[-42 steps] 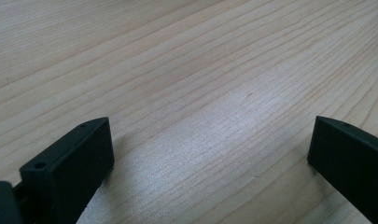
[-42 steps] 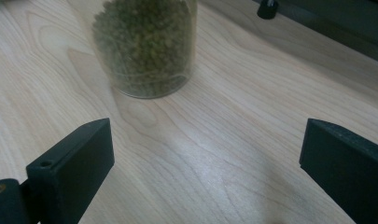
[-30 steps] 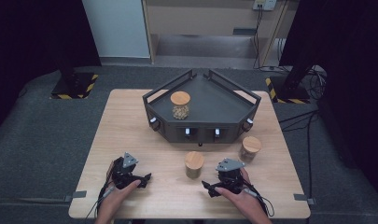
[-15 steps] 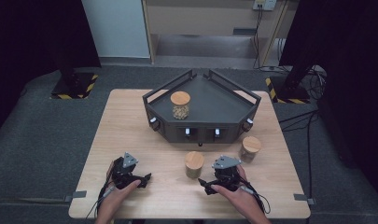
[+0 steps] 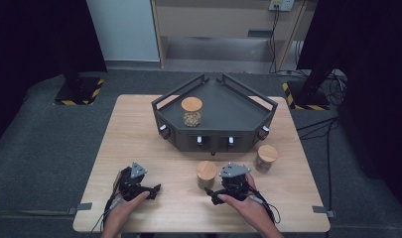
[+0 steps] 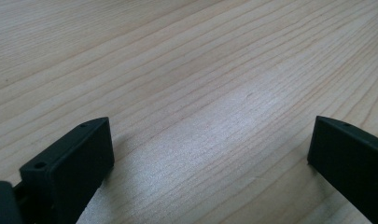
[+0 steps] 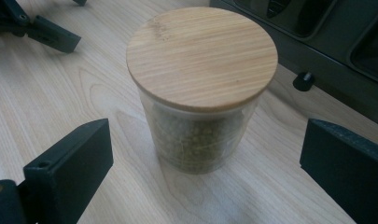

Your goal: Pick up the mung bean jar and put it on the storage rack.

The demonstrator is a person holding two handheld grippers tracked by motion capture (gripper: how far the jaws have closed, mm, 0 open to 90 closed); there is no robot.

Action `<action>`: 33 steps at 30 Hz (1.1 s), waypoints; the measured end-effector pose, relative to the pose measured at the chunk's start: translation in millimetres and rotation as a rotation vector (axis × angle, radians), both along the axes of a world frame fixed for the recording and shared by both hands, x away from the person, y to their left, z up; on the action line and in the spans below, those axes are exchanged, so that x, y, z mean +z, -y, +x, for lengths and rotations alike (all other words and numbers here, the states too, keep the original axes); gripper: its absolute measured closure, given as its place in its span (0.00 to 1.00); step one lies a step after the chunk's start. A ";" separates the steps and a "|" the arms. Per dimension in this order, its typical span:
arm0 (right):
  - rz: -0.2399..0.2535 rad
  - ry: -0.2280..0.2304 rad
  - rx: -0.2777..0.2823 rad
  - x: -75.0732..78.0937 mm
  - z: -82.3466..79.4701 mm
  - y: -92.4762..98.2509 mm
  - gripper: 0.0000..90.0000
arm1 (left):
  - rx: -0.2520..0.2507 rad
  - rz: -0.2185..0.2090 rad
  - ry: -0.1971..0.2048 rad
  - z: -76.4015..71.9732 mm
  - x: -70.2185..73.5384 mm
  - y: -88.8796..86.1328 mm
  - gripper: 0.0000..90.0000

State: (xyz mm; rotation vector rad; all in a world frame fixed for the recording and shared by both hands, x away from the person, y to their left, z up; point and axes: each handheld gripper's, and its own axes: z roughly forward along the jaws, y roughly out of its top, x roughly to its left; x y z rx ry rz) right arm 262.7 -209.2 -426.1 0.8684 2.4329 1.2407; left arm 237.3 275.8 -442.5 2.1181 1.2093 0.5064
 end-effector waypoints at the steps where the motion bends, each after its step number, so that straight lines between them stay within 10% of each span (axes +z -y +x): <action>1: 0.003 0.001 -0.001 -0.9 0.6 -1.2 0.03 | 0.000 0.000 0.000 0.0 0.0 0.0 0.00; 33: 0.061 0.045 -0.058 -15.2 5.2 -30.4 0.28 | 0.002 0.000 0.000 -0.2 0.0 0.3 0.00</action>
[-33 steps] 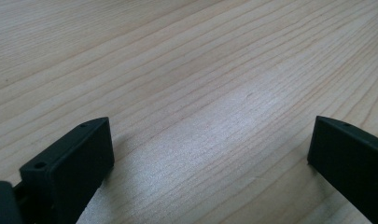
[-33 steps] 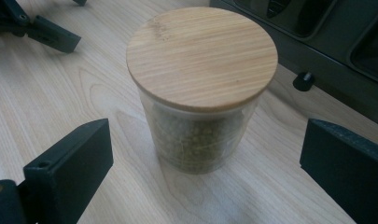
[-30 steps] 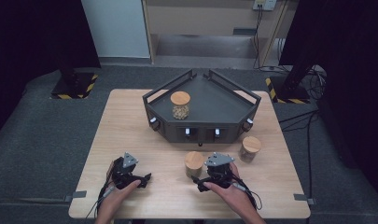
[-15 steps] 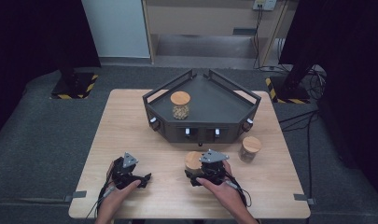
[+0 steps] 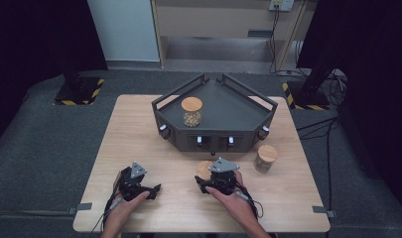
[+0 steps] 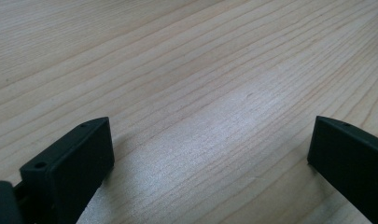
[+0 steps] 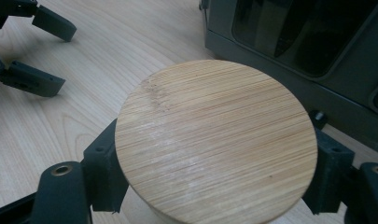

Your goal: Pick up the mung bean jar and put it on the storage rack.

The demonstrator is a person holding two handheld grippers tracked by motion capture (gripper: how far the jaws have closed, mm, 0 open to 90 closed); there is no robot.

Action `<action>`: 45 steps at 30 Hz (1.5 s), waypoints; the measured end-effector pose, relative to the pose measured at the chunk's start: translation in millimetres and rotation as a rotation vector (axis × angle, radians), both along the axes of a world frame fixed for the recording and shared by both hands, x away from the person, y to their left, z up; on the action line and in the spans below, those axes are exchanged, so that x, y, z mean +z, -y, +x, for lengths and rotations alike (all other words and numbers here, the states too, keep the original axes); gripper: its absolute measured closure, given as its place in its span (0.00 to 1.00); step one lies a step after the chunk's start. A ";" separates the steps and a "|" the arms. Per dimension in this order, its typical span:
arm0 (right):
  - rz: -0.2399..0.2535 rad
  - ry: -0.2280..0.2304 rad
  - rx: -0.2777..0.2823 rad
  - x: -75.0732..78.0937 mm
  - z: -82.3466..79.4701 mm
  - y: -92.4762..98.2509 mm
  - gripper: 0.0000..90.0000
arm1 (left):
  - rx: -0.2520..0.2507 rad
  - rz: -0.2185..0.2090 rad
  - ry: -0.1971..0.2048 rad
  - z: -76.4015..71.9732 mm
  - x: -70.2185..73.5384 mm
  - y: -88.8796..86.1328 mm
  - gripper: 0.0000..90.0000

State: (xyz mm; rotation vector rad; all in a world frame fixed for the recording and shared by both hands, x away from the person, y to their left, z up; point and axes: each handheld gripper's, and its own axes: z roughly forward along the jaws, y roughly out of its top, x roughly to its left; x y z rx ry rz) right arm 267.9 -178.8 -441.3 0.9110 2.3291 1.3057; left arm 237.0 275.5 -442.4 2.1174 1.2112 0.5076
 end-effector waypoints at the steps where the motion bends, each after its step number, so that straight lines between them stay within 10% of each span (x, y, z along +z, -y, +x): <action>1: -0.006 0.005 0.001 0.6 -0.6 -0.6 0.28 | 0.001 0.000 0.000 0.0 0.0 0.1 0.00; 45: -0.042 0.035 -0.030 55.5 -17.6 20.3 0.28 | 0.007 0.000 0.001 0.2 -0.1 1.3 0.00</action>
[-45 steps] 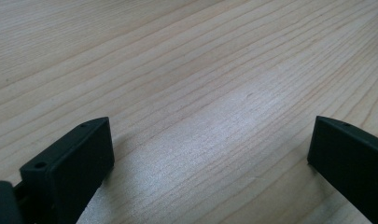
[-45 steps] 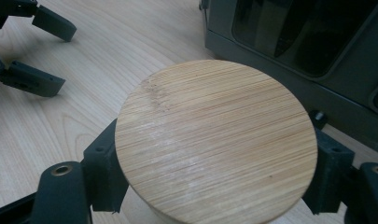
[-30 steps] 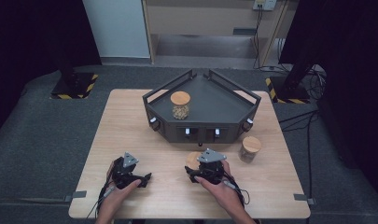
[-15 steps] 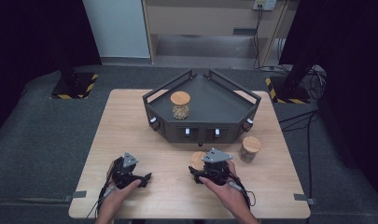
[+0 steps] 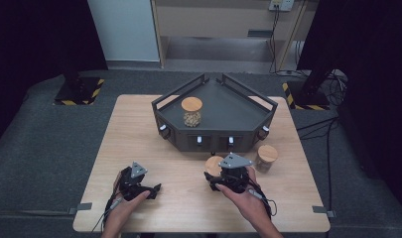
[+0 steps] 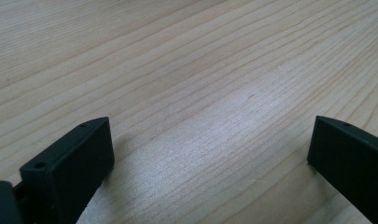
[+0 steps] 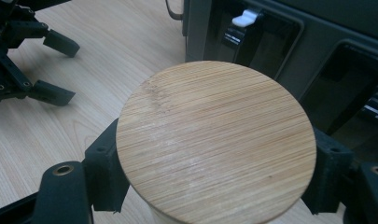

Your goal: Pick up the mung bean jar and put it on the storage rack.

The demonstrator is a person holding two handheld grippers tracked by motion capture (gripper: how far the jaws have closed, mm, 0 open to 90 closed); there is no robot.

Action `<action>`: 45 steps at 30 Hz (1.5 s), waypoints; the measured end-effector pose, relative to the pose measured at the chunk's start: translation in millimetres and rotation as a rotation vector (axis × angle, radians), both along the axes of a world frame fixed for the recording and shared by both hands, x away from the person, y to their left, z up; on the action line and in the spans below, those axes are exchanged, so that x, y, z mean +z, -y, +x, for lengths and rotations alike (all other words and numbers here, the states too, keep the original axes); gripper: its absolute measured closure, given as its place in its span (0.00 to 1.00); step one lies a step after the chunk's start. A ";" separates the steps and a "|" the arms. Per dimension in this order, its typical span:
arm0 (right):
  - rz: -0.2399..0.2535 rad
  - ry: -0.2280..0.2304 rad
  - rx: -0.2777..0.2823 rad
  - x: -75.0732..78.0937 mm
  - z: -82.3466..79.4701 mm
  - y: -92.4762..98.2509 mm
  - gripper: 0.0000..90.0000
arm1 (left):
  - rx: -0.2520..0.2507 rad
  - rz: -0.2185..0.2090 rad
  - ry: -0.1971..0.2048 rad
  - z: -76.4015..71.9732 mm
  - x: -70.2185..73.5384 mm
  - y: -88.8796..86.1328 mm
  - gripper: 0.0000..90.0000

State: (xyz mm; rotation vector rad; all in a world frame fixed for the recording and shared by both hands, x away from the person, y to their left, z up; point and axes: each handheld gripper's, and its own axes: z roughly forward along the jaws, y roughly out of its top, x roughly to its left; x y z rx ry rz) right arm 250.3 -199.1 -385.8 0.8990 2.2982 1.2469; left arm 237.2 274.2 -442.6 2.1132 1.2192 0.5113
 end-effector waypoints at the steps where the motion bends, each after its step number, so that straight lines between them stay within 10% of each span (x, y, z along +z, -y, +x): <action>1: 0.000 0.004 0.002 1.1 0.5 0.1 0.28 | 0.000 0.000 0.000 0.0 0.0 0.0 0.00; 45: 0.015 0.028 -0.026 39.8 14.4 5.6 0.28 | -0.001 0.000 0.000 0.1 0.0 -0.1 0.00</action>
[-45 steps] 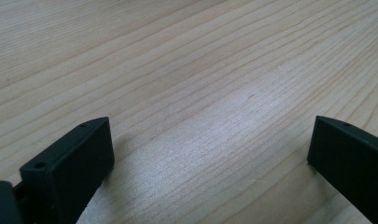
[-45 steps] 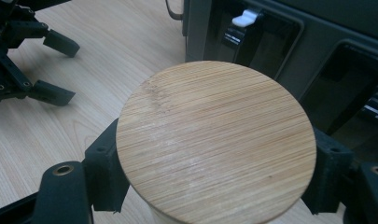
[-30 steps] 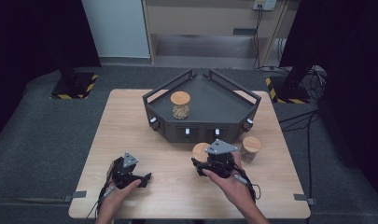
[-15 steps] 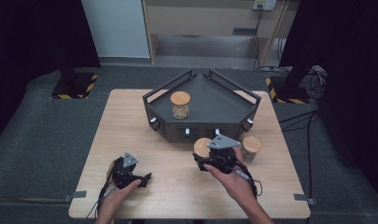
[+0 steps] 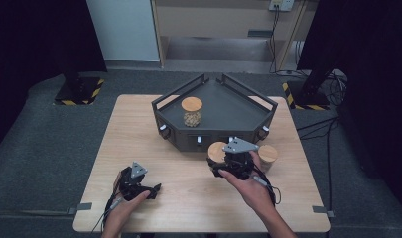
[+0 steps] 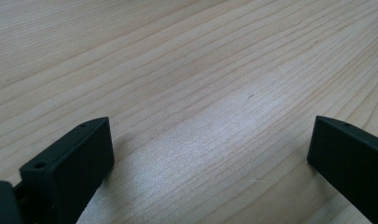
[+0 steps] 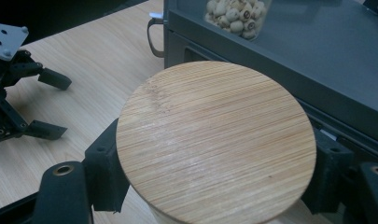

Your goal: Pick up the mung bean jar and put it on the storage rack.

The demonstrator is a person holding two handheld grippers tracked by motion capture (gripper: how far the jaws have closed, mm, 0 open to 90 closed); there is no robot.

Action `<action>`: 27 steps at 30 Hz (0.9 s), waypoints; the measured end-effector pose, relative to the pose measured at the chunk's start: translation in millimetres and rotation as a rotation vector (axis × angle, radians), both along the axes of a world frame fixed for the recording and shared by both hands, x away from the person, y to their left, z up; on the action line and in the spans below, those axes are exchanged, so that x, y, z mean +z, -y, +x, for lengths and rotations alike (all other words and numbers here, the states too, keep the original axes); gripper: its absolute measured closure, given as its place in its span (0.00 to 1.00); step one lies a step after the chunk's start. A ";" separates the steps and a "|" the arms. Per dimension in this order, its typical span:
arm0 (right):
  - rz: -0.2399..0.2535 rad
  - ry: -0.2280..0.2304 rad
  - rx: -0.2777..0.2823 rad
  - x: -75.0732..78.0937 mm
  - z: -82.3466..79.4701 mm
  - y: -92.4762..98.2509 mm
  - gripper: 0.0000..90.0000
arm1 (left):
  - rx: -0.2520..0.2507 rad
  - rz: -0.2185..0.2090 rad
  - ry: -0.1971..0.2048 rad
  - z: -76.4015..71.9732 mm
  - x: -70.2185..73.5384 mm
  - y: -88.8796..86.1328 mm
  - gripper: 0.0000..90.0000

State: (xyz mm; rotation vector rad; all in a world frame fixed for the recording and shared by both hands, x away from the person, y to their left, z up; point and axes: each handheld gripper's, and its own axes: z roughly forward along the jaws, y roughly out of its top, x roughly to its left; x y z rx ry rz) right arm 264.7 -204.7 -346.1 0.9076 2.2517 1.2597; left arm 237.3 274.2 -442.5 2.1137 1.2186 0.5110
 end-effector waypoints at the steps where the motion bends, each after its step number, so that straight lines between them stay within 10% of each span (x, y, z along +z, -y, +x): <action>1: 0.002 -0.002 -0.002 1.2 0.6 0.5 0.28 | 0.000 0.000 0.000 0.0 0.0 0.0 0.00; 27: 0.014 0.010 -0.032 28.2 17.6 3.4 0.28 | 0.000 0.000 0.001 -0.2 -0.1 0.0 0.00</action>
